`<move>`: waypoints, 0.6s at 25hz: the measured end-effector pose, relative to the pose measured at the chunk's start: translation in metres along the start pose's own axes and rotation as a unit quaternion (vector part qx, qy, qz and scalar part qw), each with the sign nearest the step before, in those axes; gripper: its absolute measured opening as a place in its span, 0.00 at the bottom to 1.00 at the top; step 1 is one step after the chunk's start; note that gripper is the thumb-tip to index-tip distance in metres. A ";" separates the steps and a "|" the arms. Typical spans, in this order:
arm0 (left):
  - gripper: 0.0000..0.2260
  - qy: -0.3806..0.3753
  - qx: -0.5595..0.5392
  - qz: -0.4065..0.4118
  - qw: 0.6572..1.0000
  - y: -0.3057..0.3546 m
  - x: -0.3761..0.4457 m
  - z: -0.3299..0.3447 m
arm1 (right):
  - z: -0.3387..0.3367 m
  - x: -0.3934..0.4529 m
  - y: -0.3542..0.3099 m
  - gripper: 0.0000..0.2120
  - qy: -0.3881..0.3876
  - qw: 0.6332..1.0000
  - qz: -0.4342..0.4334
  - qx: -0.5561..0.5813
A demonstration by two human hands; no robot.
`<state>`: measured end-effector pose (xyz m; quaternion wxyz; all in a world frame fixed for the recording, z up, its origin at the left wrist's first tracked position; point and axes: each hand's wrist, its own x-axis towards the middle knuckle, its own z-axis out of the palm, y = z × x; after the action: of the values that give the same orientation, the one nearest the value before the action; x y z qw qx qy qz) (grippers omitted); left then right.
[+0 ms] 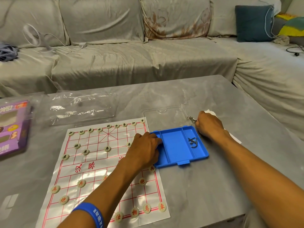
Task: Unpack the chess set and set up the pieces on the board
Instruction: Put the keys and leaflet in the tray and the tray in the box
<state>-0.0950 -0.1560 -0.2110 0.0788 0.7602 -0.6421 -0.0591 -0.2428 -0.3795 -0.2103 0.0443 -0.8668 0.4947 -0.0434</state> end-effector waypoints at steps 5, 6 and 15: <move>0.15 0.011 0.002 0.002 1.000 -0.003 0.001 -0.002 | -0.028 -0.024 0.009 0.12 -0.034 0.992 0.012 0.121; 0.15 0.011 0.003 0.000 1.000 -0.003 0.001 -0.002 | -0.036 -0.035 0.011 0.13 -0.065 0.985 0.006 0.159; 0.16 0.008 -0.006 -0.002 1.000 0.004 -0.003 -0.001 | -0.039 -0.082 0.015 0.11 -0.222 0.967 -0.003 0.126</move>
<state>-0.0991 -0.1540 -0.2095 0.0882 0.7618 -0.6392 -0.0566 -0.3020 -0.3178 -0.1758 0.2622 -0.8434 0.4607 0.0881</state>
